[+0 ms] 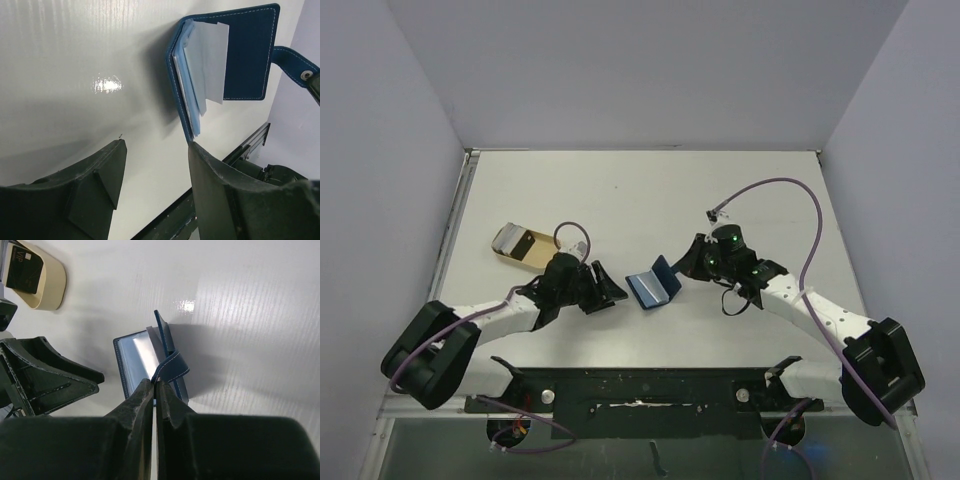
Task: Put the credit cards into the card holder
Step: Open the card holder at the center of the board.
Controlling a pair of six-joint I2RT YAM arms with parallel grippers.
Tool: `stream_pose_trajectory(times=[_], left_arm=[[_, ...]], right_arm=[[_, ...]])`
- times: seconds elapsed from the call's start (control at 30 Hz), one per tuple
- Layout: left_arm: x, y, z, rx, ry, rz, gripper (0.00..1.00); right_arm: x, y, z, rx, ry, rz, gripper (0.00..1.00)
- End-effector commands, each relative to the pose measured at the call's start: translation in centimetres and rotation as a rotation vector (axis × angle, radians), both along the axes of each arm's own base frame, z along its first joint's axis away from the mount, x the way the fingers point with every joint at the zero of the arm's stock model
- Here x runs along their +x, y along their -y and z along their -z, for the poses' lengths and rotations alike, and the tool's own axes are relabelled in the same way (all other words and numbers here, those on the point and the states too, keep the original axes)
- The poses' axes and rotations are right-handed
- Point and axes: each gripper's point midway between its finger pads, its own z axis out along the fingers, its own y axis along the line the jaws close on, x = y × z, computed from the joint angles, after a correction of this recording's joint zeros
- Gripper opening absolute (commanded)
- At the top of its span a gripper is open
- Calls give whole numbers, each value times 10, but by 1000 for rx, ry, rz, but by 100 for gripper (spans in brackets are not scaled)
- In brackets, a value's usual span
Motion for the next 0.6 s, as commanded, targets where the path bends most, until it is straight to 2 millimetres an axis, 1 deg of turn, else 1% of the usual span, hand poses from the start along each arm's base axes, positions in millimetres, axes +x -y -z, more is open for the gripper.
stream_pose_trajectory(times=[0.0,0.13,0.37,0.47,0.53,0.57], left_arm=[[24,28,-35,-122,104,70,52],[33,38,-45,-163,149,88,56],[48,52,-40,-173,153,117,57],[54,54,-33,-158,141,109,57],[58,55,-30,-147,142,108,55],[59,56,-30,-143,144,110,53]], right_arm=[[-2,1,-9,25,39,-37,0],[-5,3,-5,26,33,-41,0],[-9,8,5,27,22,-37,0],[-10,10,7,26,23,-36,0],[-10,13,10,20,20,-31,0],[-11,14,12,16,17,-30,0]])
